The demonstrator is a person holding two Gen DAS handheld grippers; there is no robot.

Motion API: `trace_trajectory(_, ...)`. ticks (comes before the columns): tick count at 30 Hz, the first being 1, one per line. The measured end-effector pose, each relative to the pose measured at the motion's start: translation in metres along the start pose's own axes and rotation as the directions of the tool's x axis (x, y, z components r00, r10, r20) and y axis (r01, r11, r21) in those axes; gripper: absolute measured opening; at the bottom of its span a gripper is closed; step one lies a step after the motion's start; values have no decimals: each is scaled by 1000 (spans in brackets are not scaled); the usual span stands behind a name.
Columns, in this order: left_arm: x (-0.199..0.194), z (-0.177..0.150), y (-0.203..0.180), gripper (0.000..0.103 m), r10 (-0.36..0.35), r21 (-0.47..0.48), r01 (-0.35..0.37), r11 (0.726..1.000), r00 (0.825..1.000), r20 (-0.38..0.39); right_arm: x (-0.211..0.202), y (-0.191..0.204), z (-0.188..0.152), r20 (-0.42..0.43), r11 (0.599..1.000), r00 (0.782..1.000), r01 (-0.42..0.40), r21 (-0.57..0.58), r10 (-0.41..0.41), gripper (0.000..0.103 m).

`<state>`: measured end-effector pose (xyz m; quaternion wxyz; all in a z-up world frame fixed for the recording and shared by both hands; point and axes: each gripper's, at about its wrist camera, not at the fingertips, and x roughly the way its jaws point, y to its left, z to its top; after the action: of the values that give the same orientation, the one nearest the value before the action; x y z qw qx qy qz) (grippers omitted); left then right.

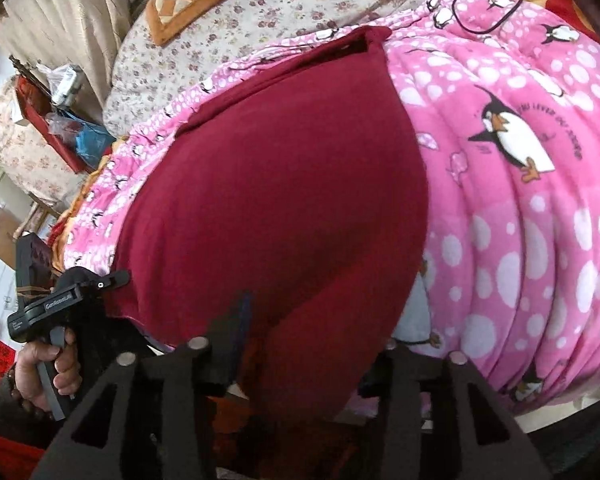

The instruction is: Fold small clothes

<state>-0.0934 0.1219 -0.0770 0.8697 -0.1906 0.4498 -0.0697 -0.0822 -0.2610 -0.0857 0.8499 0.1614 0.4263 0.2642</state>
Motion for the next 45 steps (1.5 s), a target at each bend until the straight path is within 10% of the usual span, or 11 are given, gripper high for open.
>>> trace_trajectory(2, 0, 1, -2, 0, -1, 1, 1, 1000, 1000, -2, -1, 5, 1, -19, 999, 999, 27, -22, -27, 53)
trace_trajectory(8, -18, 6, -17, 0, -24, 86, 20, 996, 999, 46, -28, 15, 3, 77, 998, 997, 18, -67, -12, 10)
trace_trajectory(23, -170, -7, -50, 0, -160, 254, 87, 963, 945, 285, -177, 98, -3, 352, 936, 920, -39, -351, 170, 5)
trace_trajectory(35, -109, 118, -68, 0, -125, 172, 79, 982, 953, 275, -120, 79, 126, 357, 982, 931, -5, -189, 74, 5)
trace_trajectory(45, 39, 216, -42, 0, 84, 99, -101, 990, 982, 167, 16, 25, 227, 251, 995, 963, 101, 10, -100, 5)
